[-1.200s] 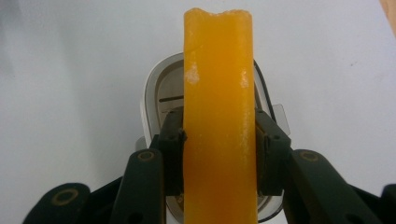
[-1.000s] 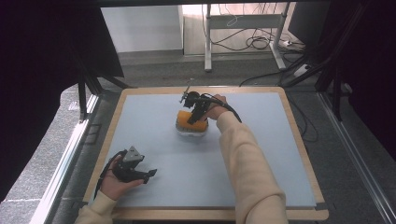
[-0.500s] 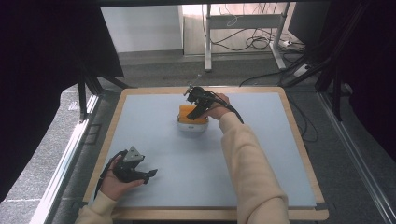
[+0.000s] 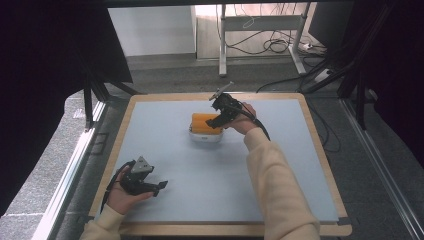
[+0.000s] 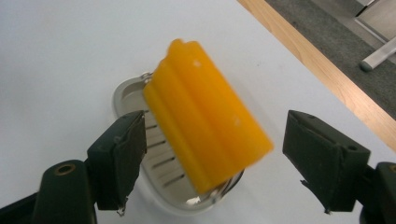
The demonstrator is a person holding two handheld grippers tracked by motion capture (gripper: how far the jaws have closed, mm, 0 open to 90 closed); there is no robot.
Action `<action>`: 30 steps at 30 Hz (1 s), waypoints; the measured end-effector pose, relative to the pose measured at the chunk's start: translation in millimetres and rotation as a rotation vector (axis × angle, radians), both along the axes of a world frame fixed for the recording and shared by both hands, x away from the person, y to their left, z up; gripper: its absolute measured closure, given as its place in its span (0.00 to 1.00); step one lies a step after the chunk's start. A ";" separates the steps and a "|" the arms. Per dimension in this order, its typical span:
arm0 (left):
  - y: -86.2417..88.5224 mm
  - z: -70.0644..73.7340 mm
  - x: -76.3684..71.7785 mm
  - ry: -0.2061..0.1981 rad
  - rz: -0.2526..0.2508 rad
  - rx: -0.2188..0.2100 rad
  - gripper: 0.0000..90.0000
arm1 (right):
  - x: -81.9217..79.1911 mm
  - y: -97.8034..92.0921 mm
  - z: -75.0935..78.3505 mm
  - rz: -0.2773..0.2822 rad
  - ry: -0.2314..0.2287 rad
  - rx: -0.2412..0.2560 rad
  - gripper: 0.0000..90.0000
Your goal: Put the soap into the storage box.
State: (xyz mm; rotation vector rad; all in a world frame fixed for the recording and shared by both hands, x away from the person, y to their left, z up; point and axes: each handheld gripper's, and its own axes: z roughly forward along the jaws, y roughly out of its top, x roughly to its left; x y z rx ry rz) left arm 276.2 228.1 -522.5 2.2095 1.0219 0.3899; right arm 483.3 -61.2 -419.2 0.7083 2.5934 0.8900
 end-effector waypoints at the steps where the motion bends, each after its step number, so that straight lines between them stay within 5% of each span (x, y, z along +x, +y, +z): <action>1: -0.1 -0.1 0.0 0.000 0.000 -0.001 0.26 | -3.6 -3.5 0.1 -0.011 0.000 0.009 0.24; 14: -4.6 -1.4 -1.1 0.002 -0.007 0.009 0.26 | -65.0 -62.1 -7.2 -0.058 -0.044 0.064 0.24; 25: -8.9 -3.3 -1.2 0.003 -0.013 0.022 0.26 | -125.1 -125.4 -31.3 -0.139 -0.041 0.129 0.24; 30: -9.3 -4.7 -0.8 0.008 -0.008 0.027 0.26 | -143.1 -141.8 -43.2 -0.188 -0.073 0.135 0.25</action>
